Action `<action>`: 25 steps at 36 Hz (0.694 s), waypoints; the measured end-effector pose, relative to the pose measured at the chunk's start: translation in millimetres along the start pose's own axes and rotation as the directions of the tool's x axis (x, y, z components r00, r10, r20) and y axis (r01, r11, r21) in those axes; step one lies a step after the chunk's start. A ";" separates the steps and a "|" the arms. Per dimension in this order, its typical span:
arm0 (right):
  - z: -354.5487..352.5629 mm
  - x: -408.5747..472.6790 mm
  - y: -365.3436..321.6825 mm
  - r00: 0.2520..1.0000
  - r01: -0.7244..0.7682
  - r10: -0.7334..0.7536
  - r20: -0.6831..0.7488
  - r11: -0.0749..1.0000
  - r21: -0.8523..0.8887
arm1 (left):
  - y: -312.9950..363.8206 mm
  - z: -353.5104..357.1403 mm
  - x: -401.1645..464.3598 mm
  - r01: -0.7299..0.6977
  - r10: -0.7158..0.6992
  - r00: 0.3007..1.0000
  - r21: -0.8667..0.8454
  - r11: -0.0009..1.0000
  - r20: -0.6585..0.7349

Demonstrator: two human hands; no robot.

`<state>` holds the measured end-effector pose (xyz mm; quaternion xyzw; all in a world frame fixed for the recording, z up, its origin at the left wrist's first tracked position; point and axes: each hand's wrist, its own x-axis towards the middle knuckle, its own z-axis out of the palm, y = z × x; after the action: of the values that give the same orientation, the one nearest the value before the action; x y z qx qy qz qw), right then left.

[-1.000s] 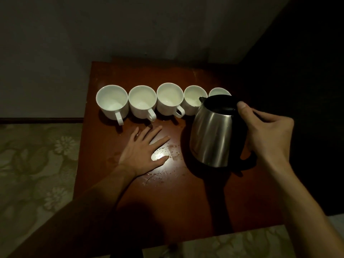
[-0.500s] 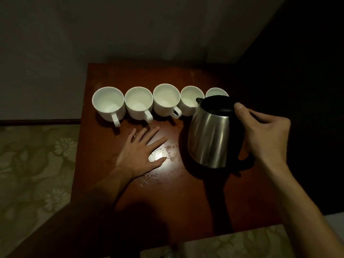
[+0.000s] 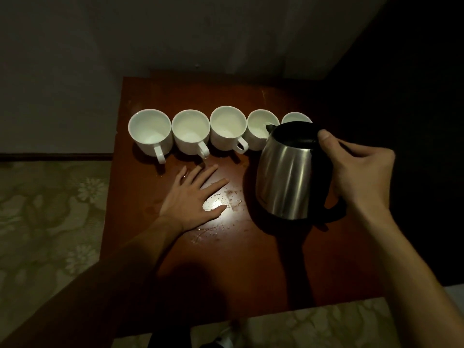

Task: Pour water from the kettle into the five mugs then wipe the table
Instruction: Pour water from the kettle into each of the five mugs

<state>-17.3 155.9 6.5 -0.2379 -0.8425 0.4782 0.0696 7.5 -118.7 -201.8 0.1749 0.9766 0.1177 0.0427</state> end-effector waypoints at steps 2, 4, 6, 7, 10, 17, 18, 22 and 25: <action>0.2 1.9 1.3 1.000 -0.013 0.013 -0.010 1.000 -0.005 | -0.1 0.3 0.0 -0.004 0.004 1.000 0.001 1.000 -0.003; 1.1 2.7 1.1 1.000 -0.019 0.019 -0.009 1.000 -0.004 | -0.4 0.5 0.2 -0.003 0.003 1.000 0.003 1.000 0.002; 1.6 2.6 1.7 1.000 -0.023 0.023 -0.009 1.000 0.003 | -0.3 0.6 0.5 -0.001 0.001 1.000 0.010 1.000 0.004; 1.2 2.4 1.9 1.000 -0.023 0.023 -0.008 1.000 0.004 | -0.2 0.8 0.5 0.001 -0.001 1.000 0.015 1.000 0.007; -0.1 2.4 2.3 1.000 -0.023 0.023 -0.004 1.000 0.000 | -0.4 0.7 1.0 0.005 -0.005 1.000 0.022 1.000 0.015; -0.2 2.9 3.1 0.999 -0.040 0.040 -0.014 0.999 0.000 | -0.8 1.9 0.9 0.001 -0.001 1.000 0.017 1.000 0.006; -0.1 2.6 3.1 0.999 -0.043 0.043 -0.014 0.999 0.000 | -1.0 2.3 1.0 0.000 -0.001 1.000 0.017 1.000 0.005; -0.4 2.4 1.9 0.999 -0.047 0.047 -0.015 0.999 -0.012 | -1.3 3.9 1.4 -0.001 0.001 1.000 0.021 1.000 -0.002; -0.2 1.7 1.0 0.999 -0.049 0.049 -0.019 0.999 -0.021 | -1.8 4.7 1.4 -0.004 0.004 1.000 0.024 1.000 -0.003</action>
<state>-18.4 157.3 5.6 -0.2637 -0.8407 0.4687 0.0631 6.1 -118.9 -206.8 0.1772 0.9777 0.1061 0.0388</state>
